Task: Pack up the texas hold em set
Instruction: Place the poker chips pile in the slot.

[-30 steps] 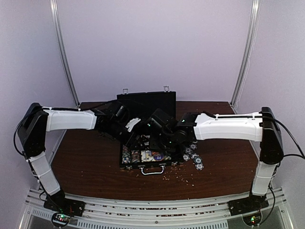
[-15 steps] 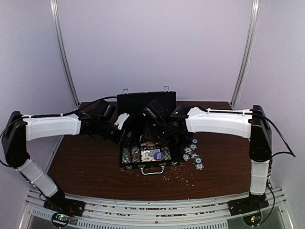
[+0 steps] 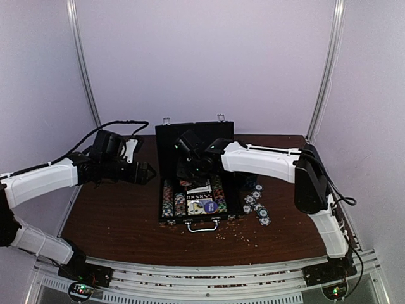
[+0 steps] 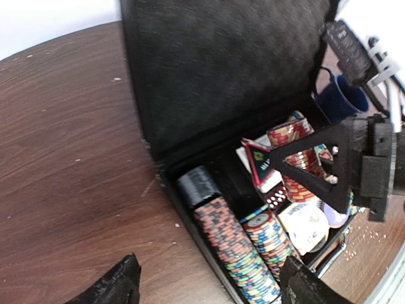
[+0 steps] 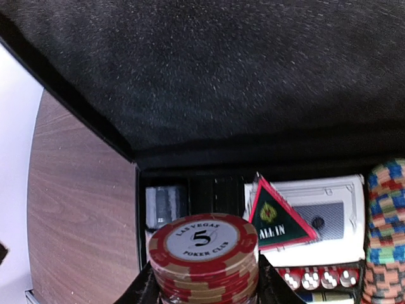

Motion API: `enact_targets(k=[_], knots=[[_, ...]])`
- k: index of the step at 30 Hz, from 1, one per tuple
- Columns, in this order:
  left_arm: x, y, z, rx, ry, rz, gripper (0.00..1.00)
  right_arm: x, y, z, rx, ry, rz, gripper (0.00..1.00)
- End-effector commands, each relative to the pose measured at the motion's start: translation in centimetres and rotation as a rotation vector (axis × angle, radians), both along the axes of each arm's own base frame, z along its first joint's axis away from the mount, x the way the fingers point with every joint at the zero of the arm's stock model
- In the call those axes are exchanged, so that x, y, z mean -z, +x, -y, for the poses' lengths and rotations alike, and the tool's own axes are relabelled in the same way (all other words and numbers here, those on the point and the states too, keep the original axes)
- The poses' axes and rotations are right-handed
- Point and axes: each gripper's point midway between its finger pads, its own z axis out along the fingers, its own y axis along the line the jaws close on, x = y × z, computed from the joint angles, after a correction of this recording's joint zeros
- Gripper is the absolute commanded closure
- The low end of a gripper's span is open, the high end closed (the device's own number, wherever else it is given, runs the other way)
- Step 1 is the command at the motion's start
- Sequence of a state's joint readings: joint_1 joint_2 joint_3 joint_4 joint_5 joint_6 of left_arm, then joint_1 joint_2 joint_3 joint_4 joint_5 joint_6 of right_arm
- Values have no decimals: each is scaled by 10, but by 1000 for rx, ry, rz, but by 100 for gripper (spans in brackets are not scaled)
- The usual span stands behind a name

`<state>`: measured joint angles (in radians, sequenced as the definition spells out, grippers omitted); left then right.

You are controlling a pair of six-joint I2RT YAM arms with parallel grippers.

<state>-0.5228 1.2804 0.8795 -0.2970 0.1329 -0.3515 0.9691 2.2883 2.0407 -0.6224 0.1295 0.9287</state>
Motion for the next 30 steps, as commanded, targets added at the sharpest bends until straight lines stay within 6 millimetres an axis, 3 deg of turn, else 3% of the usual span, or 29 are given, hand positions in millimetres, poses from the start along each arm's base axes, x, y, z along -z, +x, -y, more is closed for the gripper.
enact_targets(k=[1, 9, 16, 30], knots=[[-7, 2, -16, -55, -15, 19, 22, -21, 21, -15, -12, 72, 53, 70], [-7, 2, -22, -81, -13, 22, 22, 4, 35, -21, -39, 75, 30, 71], [-3, 3, -23, -82, -8, 11, 22, 9, 46, -37, -82, 115, 33, 71], [9, 5, -21, -79, -3, -19, 22, 37, 25, -46, -133, 105, -55, 74]])
